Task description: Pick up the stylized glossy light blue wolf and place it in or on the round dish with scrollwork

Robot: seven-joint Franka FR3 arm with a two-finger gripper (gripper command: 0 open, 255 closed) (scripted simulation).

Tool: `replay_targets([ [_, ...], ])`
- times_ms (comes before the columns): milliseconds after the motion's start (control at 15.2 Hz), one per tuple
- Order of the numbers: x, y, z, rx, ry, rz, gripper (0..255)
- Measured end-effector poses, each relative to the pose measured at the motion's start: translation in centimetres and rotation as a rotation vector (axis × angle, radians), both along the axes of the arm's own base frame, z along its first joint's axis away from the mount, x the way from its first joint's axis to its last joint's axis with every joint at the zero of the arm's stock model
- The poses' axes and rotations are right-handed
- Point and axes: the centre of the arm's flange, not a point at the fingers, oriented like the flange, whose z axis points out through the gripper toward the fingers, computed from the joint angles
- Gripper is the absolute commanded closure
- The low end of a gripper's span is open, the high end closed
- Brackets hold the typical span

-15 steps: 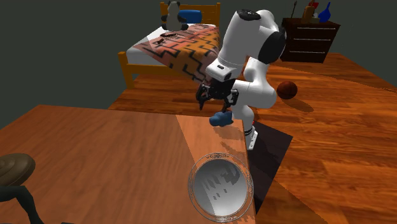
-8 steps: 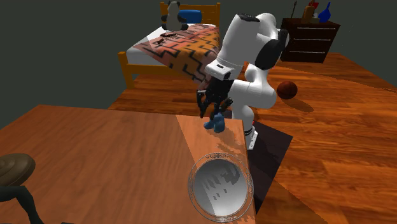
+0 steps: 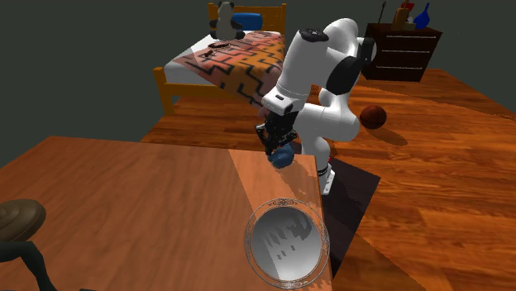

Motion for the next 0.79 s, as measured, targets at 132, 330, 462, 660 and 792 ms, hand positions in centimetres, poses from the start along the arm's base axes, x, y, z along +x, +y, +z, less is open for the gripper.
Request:
replay_targets([
  [132,0.1,0.0,0.6,0.005,-0.019,-0.024,0],
  [330,-0.4,1.2,2.0,0.160,-0.067,-0.175,0],
  [462,-0.5,1.9,3.4,0.251,-0.101,-0.270,0],
  [660,-0.2,2.2,2.6,0.285,-0.111,-0.306,0],
  [792,0.1,2.2,1.8,0.289,-0.111,-0.311,0],
])
